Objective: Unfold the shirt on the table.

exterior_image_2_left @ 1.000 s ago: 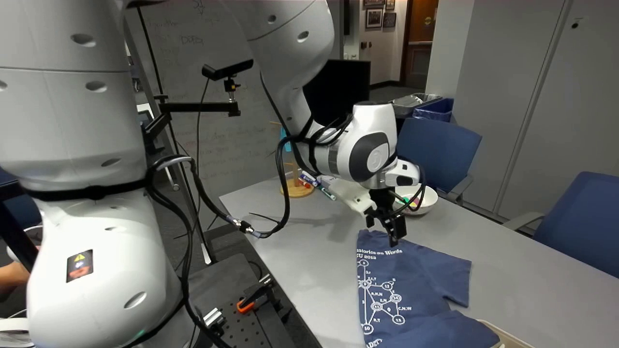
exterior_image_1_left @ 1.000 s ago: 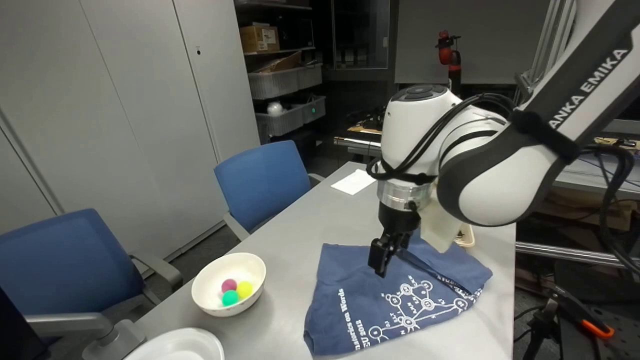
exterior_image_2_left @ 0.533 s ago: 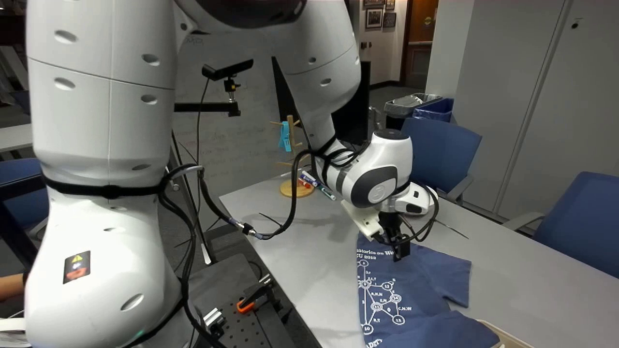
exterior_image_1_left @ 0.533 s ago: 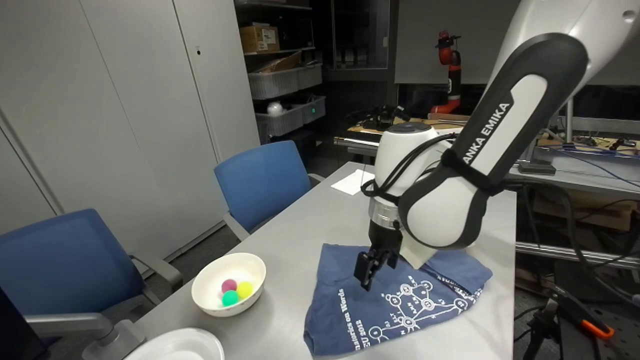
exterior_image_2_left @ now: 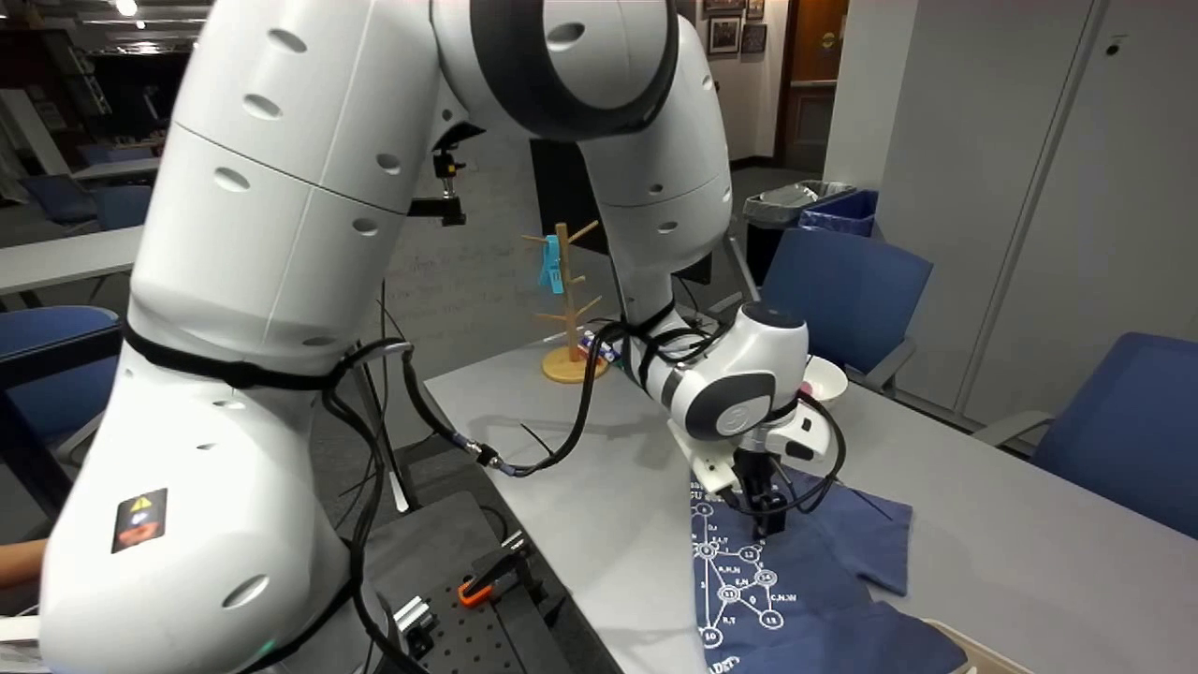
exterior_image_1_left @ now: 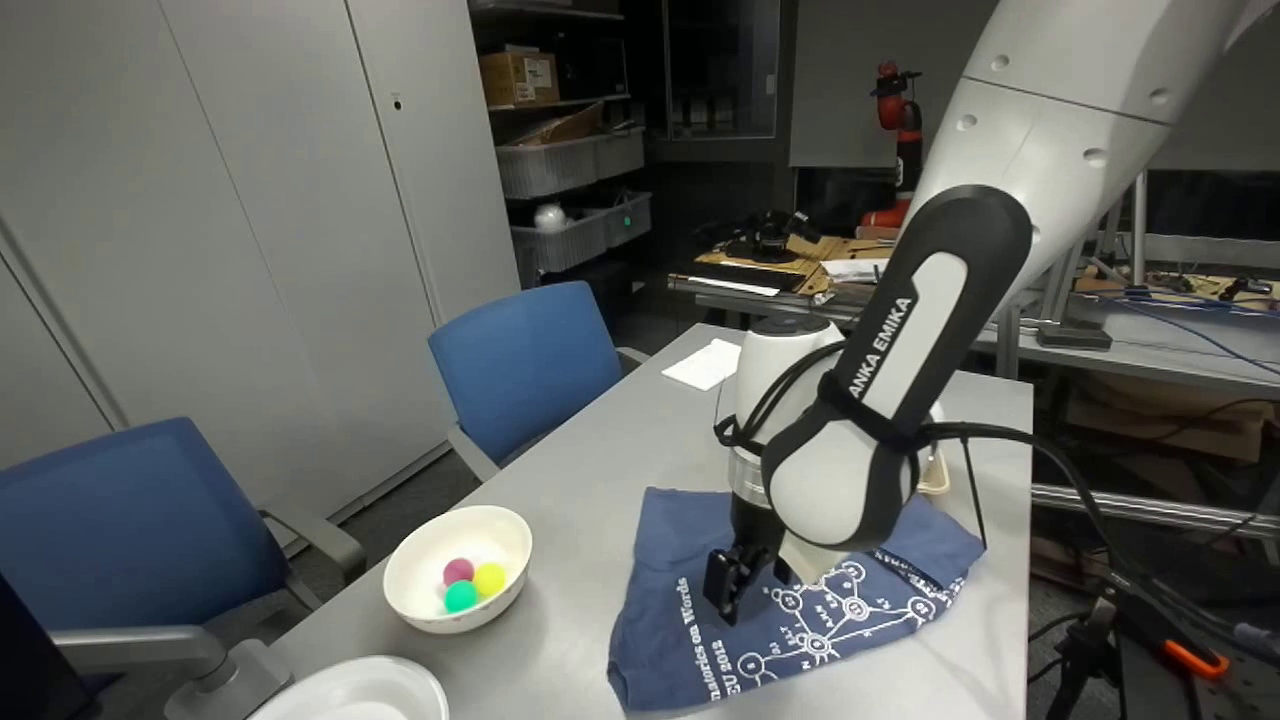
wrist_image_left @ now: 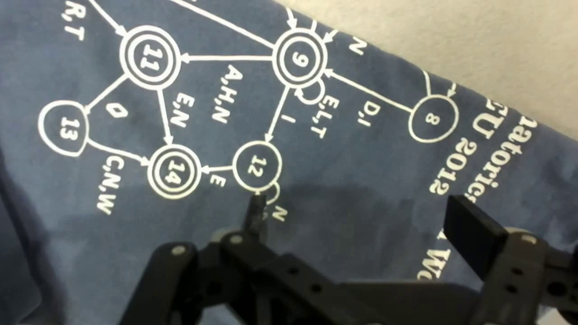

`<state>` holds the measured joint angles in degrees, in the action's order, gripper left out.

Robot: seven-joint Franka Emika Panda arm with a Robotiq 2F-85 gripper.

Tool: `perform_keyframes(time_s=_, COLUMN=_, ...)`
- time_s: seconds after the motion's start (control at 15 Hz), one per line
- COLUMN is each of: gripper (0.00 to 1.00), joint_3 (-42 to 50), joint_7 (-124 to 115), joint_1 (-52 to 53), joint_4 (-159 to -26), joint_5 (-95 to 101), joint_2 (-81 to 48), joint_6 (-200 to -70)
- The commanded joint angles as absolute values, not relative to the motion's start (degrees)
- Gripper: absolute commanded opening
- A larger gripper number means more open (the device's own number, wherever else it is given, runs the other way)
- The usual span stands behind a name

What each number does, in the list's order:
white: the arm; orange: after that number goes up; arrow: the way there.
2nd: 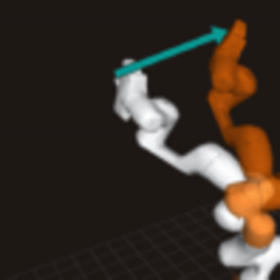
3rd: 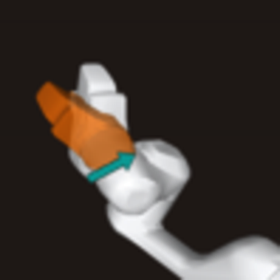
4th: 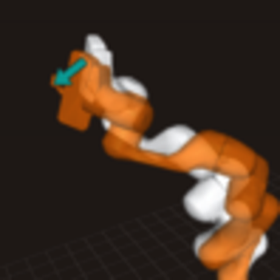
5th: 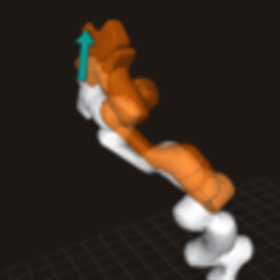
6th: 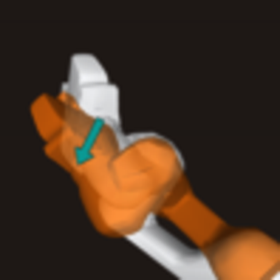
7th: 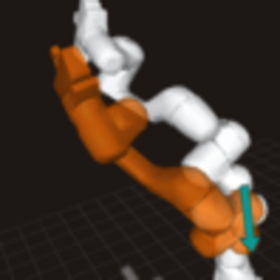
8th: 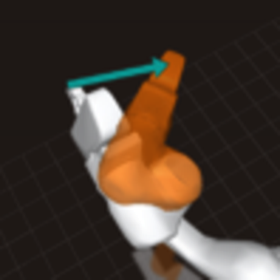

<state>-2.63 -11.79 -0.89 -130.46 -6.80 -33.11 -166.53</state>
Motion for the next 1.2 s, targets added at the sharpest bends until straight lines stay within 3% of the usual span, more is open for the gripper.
perform_keyframes(time_s=0.0, gripper=0.98, joint_3=-4.4, joint_7=-9.9, joint_1=-2.7, joint_4=-127.9, joint_5=-9.7, joint_2=-37.7, joint_6=-169.5)
perform_keyframes(time_s=0.53, gripper=1.00, joint_3=-7.6, joint_7=-9.5, joint_1=-2.2, joint_4=-128.2, joint_5=-9.3, joint_2=-41.7, joint_6=-172.8)
perform_keyframes(time_s=1.13, gripper=1.00, joint_3=-21.3, joint_7=-6.2, joint_1=-5.0, joint_4=-131.4, joint_5=-10.7, joint_2=-43.7, joint_6=-171.7)
